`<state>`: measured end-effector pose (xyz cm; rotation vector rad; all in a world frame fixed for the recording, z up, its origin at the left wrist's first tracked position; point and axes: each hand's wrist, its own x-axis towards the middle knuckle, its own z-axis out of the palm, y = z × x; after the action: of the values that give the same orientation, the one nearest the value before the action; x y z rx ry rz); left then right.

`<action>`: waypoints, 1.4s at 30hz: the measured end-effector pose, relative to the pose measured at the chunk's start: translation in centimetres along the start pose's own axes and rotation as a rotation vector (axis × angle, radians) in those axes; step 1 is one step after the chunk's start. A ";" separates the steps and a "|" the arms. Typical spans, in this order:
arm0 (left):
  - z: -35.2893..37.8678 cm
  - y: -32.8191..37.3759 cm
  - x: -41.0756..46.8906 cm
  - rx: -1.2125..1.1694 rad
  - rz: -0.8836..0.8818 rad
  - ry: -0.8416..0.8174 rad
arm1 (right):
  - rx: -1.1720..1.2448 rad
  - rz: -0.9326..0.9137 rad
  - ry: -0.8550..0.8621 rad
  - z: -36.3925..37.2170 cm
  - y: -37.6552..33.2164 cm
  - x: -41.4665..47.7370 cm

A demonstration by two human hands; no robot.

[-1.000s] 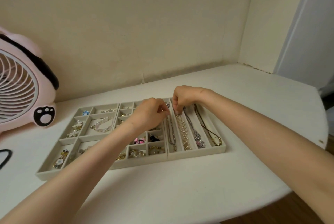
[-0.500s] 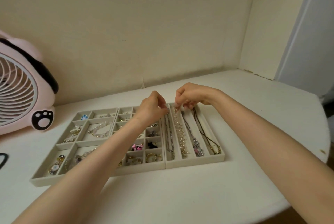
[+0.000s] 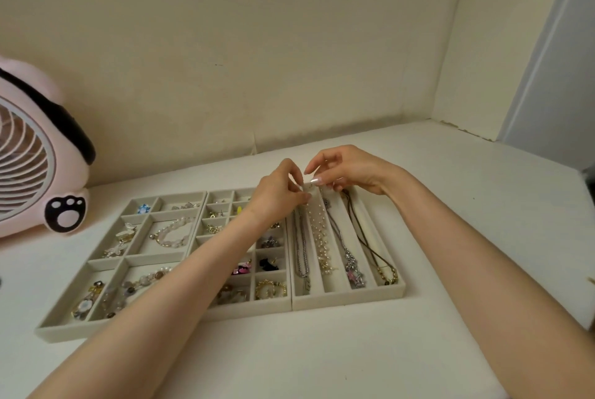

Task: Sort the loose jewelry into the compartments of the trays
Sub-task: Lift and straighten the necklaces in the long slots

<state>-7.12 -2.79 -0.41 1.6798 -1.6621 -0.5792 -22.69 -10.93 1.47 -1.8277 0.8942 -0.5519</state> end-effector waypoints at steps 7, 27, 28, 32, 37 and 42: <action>-0.6 1.0 -0.5 0.394 0.127 -0.219 | -0.008 -0.048 0.066 0.4 0.5 -0.2; -0.4 1.8 -1.6 0.629 0.209 -0.292 | 0.158 -0.314 0.237 -0.2 -5.5 -1.5; -0.3 1.8 -1.6 0.635 0.211 -0.293 | 0.144 -0.322 0.247 -0.3 -5.9 -1.6; -0.4 1.9 -1.8 0.623 0.217 -0.284 | 0.106 -0.355 0.287 -0.9 -7.6 -1.9; -0.6 2.2 -2.1 0.629 0.225 -0.279 | 0.077 -0.391 0.298 -1.4 -9.0 -2.1; -0.8 2.7 -2.8 0.694 0.259 -0.304 | 0.057 -0.402 0.317 -1.6 -9.4 -1.8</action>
<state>-8.58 0.24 1.65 1.8446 -2.4554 -0.1269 -21.84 -8.24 10.75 -1.9077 0.7040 -1.1321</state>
